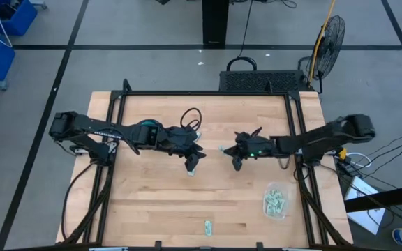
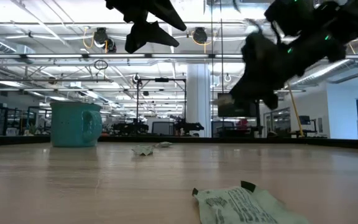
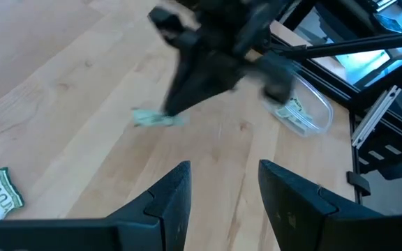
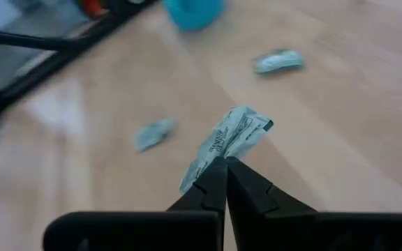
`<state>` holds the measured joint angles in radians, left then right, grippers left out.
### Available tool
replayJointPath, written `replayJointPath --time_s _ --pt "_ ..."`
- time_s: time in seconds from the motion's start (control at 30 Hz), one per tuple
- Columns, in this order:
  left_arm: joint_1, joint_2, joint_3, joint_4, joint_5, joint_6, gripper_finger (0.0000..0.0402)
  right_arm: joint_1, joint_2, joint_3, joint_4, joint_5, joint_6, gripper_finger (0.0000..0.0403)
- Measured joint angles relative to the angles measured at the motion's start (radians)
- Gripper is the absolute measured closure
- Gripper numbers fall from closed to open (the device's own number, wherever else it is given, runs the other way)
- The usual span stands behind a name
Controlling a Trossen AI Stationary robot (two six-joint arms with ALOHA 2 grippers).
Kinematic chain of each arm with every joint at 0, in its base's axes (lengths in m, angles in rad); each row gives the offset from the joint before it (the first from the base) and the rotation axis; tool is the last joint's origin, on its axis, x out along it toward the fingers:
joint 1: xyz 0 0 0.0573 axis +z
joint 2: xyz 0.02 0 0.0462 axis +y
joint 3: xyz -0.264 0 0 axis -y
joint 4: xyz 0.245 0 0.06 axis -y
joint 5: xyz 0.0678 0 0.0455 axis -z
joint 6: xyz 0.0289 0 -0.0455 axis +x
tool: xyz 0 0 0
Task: Pick and place Stevia / Truvia into bins
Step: Put the stevia packet into the transparent container
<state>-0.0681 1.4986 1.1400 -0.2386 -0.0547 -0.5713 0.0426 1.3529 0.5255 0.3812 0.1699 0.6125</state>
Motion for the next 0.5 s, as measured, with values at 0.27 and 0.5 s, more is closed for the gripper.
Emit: replayJointPath --time_s 0.27,0.5 --pt "0.0 0.0 0.0 -0.001 0.0 0.001 0.0229 0.154 -0.349 0.001 -0.383 -0.493 0.145 0.0402" --pt "0.002 0.0 0.0 0.002 -0.032 0.028 0.0229 0.452 -0.461 0.001 -0.69 -0.663 0.44 0.0403"
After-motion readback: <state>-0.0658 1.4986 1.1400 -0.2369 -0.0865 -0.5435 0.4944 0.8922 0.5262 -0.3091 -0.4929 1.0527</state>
